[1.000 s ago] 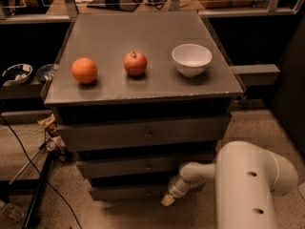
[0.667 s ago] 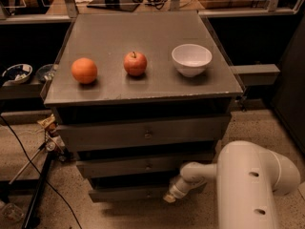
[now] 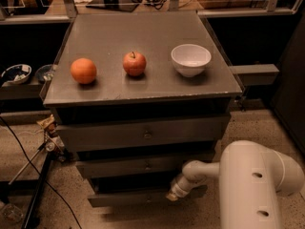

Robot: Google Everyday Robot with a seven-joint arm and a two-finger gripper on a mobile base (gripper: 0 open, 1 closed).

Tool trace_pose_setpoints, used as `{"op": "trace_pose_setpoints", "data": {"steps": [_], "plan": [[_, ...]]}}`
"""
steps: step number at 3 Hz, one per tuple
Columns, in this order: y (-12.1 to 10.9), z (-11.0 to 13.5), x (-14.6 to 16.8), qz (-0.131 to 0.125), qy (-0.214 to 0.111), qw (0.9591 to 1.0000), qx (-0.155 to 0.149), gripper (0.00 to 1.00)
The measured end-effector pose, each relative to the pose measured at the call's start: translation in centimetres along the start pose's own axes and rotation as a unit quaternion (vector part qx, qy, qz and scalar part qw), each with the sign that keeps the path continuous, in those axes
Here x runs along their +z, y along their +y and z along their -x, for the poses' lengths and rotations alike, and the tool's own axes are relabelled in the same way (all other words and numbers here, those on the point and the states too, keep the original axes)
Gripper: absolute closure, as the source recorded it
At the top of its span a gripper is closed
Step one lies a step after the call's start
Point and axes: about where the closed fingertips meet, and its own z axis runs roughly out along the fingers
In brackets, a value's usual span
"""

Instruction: Open bottom drawer

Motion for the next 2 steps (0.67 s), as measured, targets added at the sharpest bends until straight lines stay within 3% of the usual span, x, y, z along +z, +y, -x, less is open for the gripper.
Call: {"op": "trace_pose_setpoints", "data": {"steps": [2], "plan": [[-0.96, -0.27, -0.39, 0.000, 0.000, 1.0000, 0.000, 1.00]]}}
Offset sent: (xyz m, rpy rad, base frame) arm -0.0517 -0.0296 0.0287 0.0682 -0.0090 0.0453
